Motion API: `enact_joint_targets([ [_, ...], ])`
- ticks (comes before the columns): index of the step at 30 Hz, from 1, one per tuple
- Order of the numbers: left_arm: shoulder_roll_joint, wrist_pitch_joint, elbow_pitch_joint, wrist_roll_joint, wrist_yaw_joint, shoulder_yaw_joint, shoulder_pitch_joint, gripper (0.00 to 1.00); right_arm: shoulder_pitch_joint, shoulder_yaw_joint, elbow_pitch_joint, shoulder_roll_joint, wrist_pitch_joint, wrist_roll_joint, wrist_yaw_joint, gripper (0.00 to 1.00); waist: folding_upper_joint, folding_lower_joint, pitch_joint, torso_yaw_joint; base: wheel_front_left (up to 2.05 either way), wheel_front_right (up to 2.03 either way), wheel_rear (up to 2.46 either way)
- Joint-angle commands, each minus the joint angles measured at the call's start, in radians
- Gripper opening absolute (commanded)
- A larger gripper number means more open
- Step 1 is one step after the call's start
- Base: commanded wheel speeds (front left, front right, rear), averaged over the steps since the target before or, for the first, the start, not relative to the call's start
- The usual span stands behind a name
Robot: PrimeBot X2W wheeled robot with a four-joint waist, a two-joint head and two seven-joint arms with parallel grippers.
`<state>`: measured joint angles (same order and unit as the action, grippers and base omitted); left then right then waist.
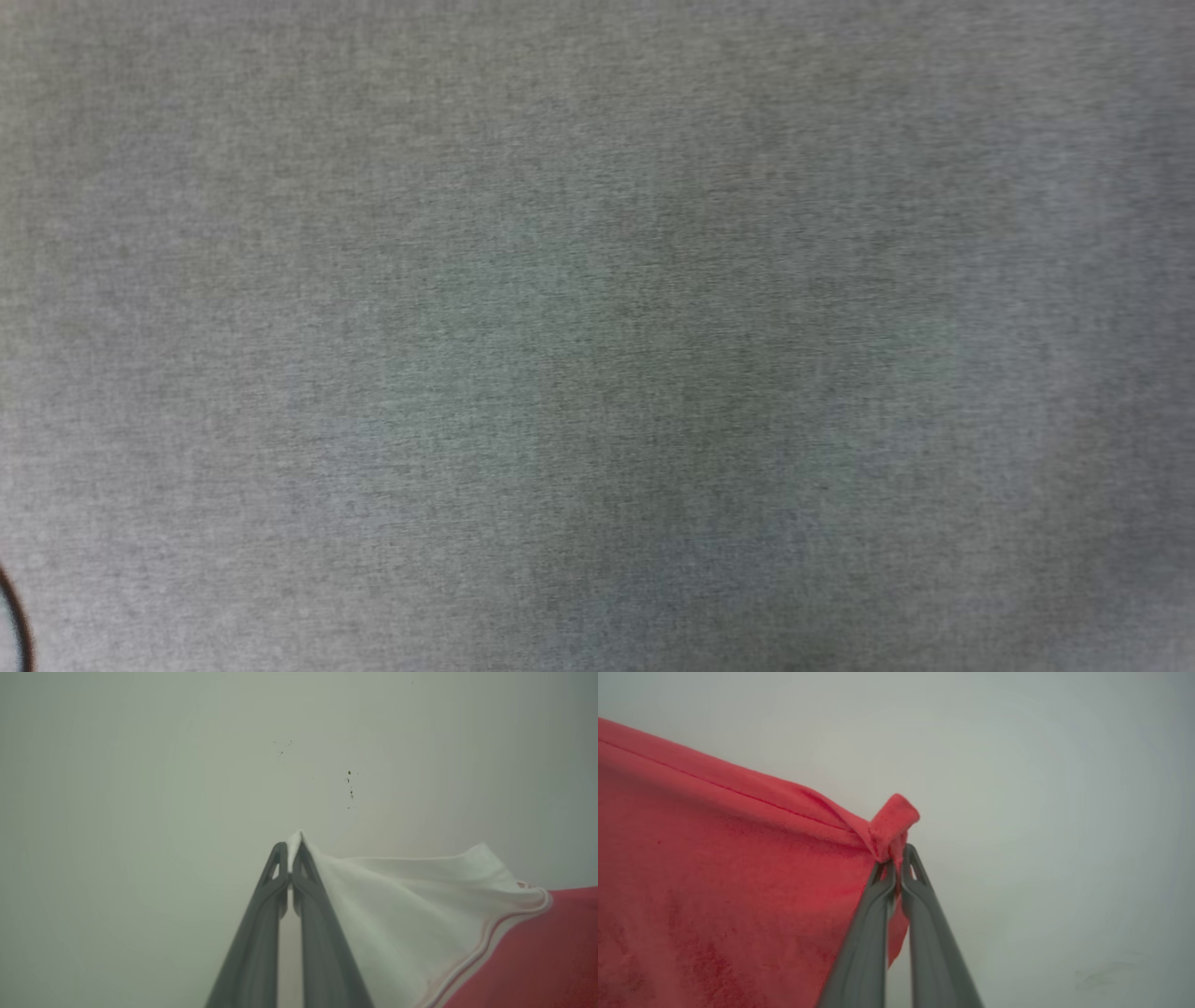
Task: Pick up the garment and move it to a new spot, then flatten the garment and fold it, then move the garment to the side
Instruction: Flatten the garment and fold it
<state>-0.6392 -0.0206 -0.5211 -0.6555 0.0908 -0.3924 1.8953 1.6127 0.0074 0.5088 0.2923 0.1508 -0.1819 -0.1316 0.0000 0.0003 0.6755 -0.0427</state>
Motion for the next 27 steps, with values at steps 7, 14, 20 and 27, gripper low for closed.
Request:
enact_joint_targets([
  [7, 0.045, -0.118, -0.114, -0.048, 0.034, -0.063, -0.184, 0.0, -0.098, 0.043, 0.156, -0.062, -0.167, 0.03, 0.002, 0.0, 0.0, -0.0003, -0.012, 0.028, 0.0, 0.0, 0.0],
  [14, 0.063, -0.197, -0.033, -0.114, 0.039, -0.144, -0.534, 0.0, -0.303, 0.16, 0.225, -0.062, -0.236, -0.003, 0.001, 0.0, 0.0, -0.0003, -0.097, 0.051, 0.0, 0.0, 0.0],
  [20, 0.046, -0.23, 0.139, -0.171, 0.018, -0.169, -0.916, 0.0, -0.554, 0.281, 0.206, -0.012, -0.256, -0.143, 0.001, 0.0, 0.0, -0.0003, -0.228, 0.067, 0.0, 0.0, 0.0],
  [27, -0.021, -0.237, 0.307, -0.213, -0.046, -0.181, -1.256, 0.0, -0.8, 0.415, 0.125, 0.059, -0.237, -0.31, 0.001, 0.0, 0.0, -0.0003, -0.351, 0.077, 0.0, 0.0, 0.0],
])
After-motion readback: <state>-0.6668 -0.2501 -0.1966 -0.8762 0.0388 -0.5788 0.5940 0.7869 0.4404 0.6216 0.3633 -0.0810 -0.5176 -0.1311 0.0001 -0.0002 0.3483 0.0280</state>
